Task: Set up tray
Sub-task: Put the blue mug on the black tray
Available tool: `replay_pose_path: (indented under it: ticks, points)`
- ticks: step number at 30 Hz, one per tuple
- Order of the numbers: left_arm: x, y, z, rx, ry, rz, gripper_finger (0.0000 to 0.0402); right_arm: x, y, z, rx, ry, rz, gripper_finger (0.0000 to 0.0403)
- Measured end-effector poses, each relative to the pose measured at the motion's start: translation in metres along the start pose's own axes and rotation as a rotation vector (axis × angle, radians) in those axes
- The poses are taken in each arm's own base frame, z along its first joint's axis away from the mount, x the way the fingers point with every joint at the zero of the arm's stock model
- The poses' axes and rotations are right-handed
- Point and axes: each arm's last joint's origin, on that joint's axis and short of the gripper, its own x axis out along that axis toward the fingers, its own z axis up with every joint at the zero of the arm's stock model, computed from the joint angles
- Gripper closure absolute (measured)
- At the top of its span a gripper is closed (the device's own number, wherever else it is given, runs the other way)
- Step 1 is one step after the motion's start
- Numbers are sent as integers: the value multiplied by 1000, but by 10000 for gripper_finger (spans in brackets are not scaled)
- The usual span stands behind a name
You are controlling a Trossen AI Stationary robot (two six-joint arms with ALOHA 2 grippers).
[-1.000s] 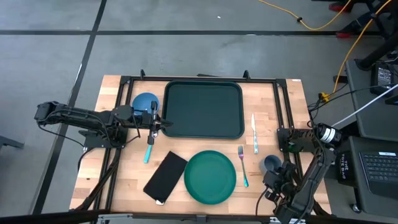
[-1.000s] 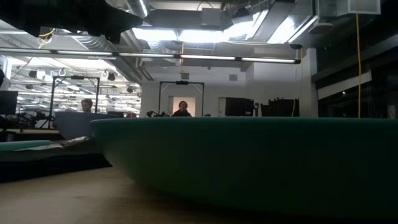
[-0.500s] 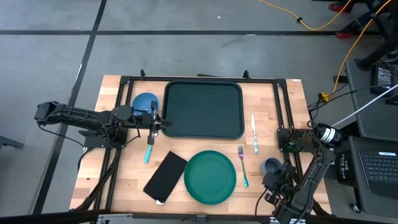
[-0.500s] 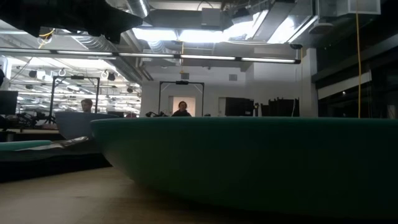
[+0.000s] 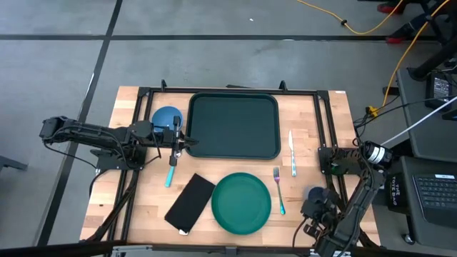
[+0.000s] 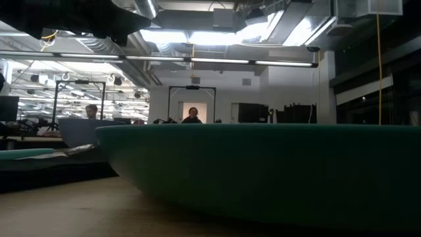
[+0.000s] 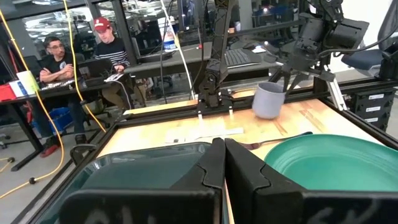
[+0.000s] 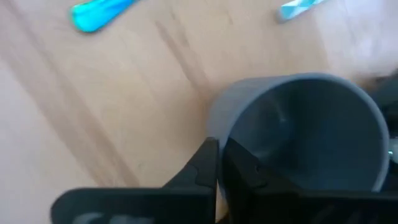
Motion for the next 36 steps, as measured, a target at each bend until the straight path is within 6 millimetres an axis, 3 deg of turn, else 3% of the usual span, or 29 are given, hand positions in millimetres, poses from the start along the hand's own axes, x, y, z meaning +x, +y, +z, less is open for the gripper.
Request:
replay_pose_path:
  ticks: [8, 16, 26, 36]
  points:
    - [0, 0, 0, 0, 0, 0, 400, 0, -1, 3, 5, -5, -16, 392]
    - [0, 0, 1, 37, -8, 2, 400, -11, -12, 29, 32, -35, 4, 392]
    - [0, 0, 1, 35, -8, 4, 400, -56, -62, 71, 14, -117, 136, 392]
    - [0, 2, 4, 12, -38, 65, 400, -71, -118, 115, -163, -222, 187, 392]
